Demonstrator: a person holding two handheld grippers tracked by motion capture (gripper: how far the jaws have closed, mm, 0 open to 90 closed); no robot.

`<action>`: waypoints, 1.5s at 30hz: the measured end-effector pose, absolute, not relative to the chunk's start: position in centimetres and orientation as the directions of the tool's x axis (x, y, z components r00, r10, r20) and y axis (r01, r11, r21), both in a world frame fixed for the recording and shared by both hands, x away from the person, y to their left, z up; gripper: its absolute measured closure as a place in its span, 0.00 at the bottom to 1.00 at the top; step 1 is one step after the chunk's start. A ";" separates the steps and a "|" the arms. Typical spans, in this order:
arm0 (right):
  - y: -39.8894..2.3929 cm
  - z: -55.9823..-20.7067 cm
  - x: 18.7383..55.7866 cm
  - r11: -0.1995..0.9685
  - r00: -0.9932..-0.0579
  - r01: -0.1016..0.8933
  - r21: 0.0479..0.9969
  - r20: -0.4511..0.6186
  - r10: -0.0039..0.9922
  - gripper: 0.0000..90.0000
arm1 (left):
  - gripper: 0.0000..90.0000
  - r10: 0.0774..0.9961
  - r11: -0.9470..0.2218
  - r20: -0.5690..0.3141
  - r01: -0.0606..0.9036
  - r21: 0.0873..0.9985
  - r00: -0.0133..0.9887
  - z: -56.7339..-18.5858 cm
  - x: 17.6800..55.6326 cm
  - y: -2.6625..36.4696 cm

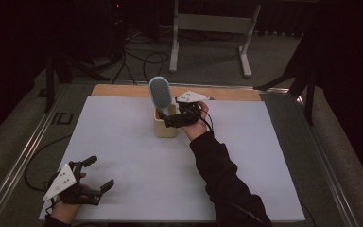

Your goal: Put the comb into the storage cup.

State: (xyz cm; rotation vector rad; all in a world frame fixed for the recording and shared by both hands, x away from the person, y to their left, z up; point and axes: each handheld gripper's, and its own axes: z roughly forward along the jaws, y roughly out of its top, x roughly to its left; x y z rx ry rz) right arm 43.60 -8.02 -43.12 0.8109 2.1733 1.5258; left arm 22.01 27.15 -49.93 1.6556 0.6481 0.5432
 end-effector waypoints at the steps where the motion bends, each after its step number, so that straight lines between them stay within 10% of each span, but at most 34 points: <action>1: -8.0 -43.0 43.5 0.247 -0.766 0.259 0.934 0.043 0.641 0.08 | 0.00 0.679 -0.128 0.000 0.118 0.985 0.734 -49.9 22.0 27.2; 45: -13.0 -42.0 40.1 0.314 -0.767 0.295 0.902 0.028 0.641 0.08 | 0.00 0.685 -0.130 0.002 0.119 0.984 0.728 -49.9 22.0 27.1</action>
